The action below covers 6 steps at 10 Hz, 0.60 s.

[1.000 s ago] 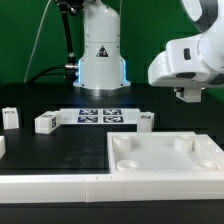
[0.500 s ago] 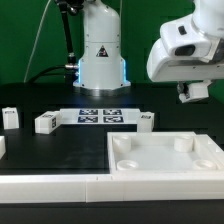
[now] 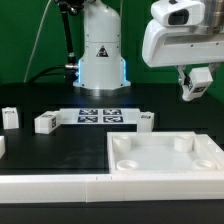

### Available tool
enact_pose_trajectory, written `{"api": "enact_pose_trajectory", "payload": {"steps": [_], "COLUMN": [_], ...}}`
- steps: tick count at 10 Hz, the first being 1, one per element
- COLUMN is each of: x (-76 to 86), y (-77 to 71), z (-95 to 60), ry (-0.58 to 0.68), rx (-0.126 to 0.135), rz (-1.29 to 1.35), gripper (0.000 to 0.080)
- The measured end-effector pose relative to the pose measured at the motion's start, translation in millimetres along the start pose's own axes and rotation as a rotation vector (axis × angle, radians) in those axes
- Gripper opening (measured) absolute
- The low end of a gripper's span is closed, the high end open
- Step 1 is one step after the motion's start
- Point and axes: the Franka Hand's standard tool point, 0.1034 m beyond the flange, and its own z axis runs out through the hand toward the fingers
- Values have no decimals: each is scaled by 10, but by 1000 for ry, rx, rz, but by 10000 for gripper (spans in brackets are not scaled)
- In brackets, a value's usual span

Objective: Assemble one leg

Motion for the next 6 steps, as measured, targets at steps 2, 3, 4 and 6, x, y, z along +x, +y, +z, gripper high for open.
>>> {"api": "enact_pose_trajectory", "payload": {"steps": [2, 3, 4, 6], "x": [52, 86, 141, 467], "y": [5, 93, 256, 440], "z": [-10, -5, -2, -148], "ry": [178, 271, 270, 293], "rx": [13, 15, 16, 18], "rz": [-5, -46, -85, -124], "gripper": [287, 287, 287, 287]}}
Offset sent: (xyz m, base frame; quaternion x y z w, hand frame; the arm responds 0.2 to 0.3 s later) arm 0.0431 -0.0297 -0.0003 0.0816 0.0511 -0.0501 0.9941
